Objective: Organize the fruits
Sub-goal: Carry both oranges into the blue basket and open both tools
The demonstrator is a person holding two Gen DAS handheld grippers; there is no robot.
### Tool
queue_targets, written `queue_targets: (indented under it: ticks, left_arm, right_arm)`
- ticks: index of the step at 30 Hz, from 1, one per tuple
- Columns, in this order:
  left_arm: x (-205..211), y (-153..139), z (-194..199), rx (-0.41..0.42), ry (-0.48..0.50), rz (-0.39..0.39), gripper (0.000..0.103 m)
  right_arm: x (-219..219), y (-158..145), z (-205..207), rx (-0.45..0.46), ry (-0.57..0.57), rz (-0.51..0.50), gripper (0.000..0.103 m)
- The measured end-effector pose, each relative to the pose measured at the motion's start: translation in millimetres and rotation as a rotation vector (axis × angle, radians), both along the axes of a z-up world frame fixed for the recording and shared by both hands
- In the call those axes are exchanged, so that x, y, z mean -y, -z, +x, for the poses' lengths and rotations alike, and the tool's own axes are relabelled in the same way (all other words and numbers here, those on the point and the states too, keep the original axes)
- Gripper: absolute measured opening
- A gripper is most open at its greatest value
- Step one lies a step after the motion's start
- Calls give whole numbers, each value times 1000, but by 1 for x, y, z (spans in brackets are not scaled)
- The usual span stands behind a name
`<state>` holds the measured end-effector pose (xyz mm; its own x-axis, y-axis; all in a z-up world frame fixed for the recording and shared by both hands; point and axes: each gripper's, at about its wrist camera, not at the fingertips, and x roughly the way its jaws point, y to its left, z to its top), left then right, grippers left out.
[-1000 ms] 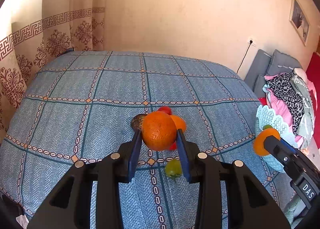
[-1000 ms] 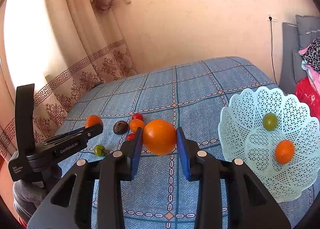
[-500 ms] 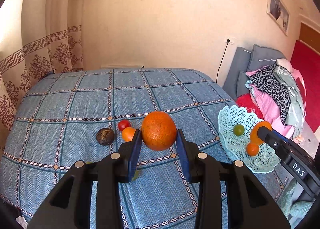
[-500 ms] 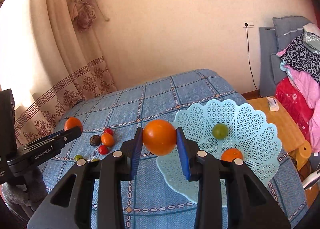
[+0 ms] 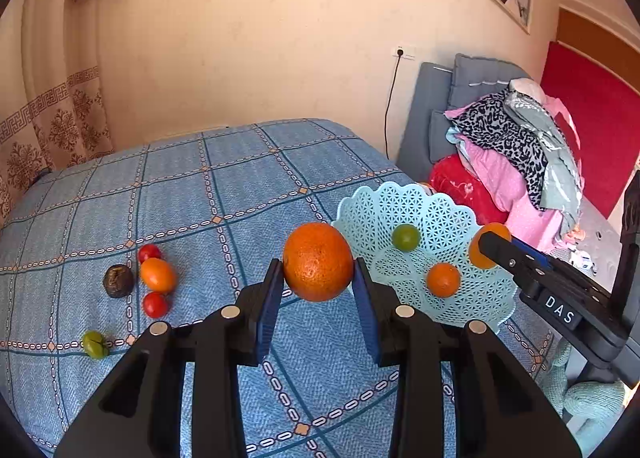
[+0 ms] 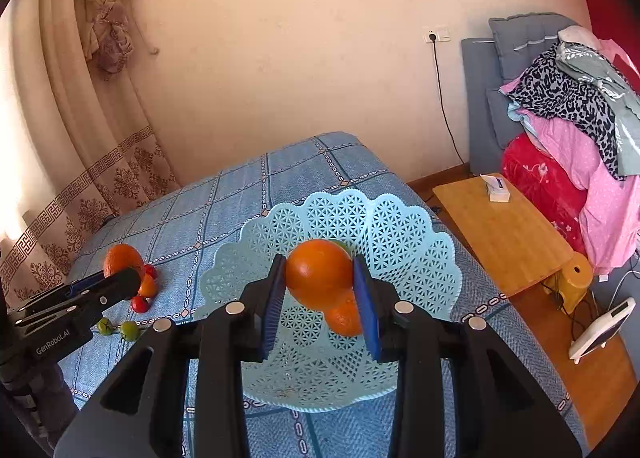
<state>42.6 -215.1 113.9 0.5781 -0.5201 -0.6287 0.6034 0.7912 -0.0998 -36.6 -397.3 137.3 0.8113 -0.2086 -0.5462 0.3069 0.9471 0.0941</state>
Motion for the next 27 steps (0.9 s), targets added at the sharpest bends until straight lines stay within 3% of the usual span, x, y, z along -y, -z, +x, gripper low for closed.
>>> queue_targets:
  ticks: [14,16,18,27]
  left_arm:
    - [57,23,-16,-55,126,52,36]
    - [61,26,-17,-65,131,58,41]
    - [61,25,-18,-49,115,57,66]
    - [53,21,-15,-29,83,53,68]
  right_arm:
    - [31,11,-9,-21,83,58,35]
    - [33,12,-10,-23,91,69,36]
    - [37,13,-10,-29,99,83,36]
    - [41,13,-13,-26,108,102,39]
